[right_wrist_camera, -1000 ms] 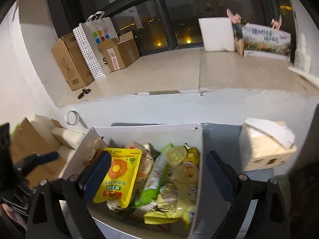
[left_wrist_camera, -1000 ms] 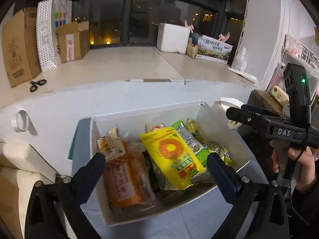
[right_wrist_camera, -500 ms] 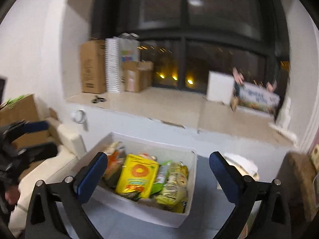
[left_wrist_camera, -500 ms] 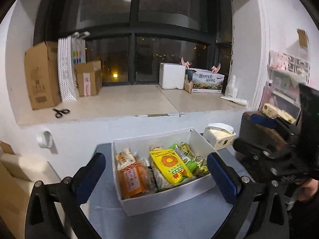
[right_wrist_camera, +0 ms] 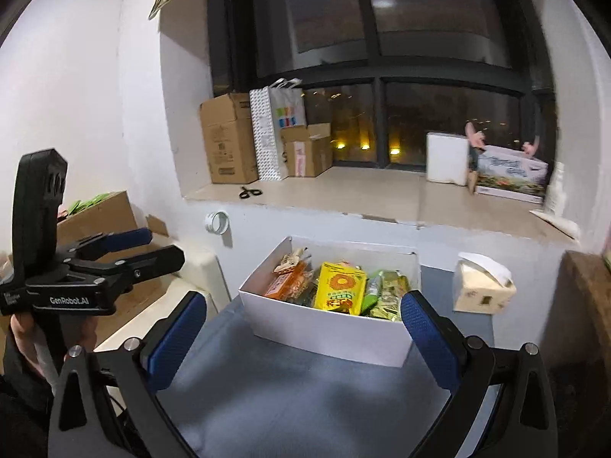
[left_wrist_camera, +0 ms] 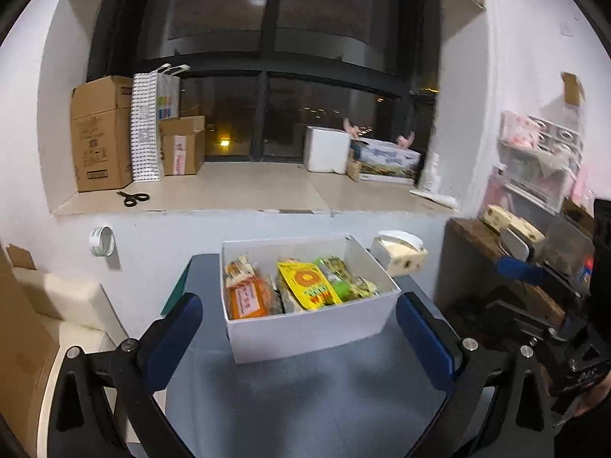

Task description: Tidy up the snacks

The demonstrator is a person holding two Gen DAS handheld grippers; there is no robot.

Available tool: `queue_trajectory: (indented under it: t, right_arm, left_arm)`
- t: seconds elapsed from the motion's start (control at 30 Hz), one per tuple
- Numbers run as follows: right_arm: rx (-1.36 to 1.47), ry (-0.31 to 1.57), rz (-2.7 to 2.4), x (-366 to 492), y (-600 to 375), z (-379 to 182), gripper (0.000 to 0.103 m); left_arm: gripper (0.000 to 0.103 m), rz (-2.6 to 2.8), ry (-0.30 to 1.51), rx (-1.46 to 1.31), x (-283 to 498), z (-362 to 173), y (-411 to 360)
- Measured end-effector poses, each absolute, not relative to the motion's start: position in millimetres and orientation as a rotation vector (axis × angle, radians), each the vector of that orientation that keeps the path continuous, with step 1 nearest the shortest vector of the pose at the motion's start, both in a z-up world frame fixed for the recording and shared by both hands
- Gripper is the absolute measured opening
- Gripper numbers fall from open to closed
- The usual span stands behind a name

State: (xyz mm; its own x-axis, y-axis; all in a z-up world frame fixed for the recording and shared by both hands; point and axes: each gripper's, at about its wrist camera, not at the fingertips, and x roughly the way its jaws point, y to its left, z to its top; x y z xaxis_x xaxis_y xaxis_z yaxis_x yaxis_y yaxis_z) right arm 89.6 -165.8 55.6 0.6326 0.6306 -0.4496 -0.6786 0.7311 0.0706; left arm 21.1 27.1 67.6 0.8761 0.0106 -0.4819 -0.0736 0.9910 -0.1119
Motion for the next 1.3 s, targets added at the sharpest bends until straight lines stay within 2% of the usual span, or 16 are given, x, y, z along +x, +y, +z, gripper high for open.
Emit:
queue_trajectory:
  t: [0.4,1.3]
  right_arm:
    - [-0.114,0.540,0.699,67.3,-181.3,33.4,0.103]
    - [-0.110,0.557,0.674,68.2,-184.6,26.9,0.103]
  left_arm:
    - [0.103,0.020,0.570,-0.138,4.5,41.4,5.2]
    - [0.103,0.007,0.611,-0.139,12.3,34.1,-1.7]
